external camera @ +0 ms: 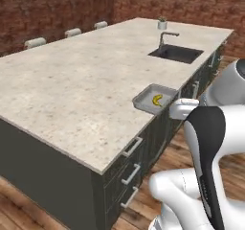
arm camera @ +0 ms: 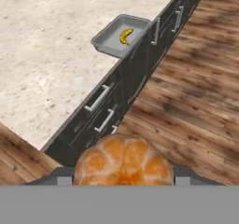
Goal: Pick the tangerine and banana from the fridge and place them inside the tupperware on the counter.
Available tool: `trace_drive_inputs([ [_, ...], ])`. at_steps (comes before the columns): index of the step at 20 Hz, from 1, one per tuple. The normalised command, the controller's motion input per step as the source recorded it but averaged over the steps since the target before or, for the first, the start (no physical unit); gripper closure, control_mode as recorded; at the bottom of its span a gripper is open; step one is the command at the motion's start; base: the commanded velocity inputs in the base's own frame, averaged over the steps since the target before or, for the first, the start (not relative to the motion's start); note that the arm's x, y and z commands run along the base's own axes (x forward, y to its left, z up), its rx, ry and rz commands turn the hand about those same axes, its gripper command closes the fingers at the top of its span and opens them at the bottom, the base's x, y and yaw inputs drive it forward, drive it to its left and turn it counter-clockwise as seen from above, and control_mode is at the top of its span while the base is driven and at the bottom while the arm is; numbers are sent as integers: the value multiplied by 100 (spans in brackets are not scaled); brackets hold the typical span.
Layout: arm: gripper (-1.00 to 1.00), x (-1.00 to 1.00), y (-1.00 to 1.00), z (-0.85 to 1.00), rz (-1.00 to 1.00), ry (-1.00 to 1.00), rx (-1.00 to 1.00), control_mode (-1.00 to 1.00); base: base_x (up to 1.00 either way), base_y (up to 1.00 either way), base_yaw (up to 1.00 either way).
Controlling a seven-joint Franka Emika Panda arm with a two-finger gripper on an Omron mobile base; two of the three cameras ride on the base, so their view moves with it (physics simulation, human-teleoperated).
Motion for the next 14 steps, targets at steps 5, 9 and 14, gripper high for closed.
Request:
trace_drive_inputs([
  [5,100,0,0,0,0,0,0,100,41,-94,79],
  [9,100,0,0,0,0,0,0,100,32,-100,71],
  [14,100,0,0,0,0,0,0,100,12,-100,54],
])
